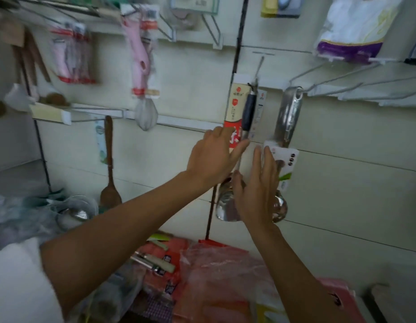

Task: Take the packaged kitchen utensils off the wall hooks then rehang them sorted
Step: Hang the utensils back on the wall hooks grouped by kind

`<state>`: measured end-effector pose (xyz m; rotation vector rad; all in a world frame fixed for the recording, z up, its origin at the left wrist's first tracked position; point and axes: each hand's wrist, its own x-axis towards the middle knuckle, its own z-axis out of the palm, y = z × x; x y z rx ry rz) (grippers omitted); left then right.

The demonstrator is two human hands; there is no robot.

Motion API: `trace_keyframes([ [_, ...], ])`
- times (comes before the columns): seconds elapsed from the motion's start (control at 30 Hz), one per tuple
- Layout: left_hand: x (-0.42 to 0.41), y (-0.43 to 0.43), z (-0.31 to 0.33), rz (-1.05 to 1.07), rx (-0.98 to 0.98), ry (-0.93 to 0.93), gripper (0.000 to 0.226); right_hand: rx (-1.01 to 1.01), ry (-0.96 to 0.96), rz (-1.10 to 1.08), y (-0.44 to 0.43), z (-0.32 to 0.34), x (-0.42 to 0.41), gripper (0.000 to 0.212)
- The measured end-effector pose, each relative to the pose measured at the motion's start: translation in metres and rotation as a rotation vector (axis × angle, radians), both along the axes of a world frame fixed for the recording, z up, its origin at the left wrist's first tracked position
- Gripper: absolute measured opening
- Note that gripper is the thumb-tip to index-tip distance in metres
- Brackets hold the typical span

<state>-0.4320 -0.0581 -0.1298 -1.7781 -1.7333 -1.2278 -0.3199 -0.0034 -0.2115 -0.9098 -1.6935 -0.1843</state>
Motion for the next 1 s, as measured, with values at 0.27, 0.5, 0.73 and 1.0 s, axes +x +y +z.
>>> trace_keyframes([
  [0.27, -0.143, -0.131, 0.0, 0.426, -0.035, 0.27, 0.078, 0.09, -0.234, 0.055, -0.078, 0.044, -0.097, 0.07],
  [0.5, -0.271, -0.284, -0.015, 0.669, -0.058, 0.252, 0.081, 0.227, -0.319, 0.24, -0.182, 0.061, -0.225, 0.069],
  [0.73, -0.363, -0.439, -0.037, 0.931, -0.14, 0.261, 0.082, 0.292, -0.276, 0.492, -0.311, 0.031, -0.371, 0.067],
  [1.0, -0.431, -0.589, -0.085, 1.171, -0.245, 0.25, 0.08, 0.257, -0.329, 0.785, -0.455, -0.031, -0.49, 0.07],
])
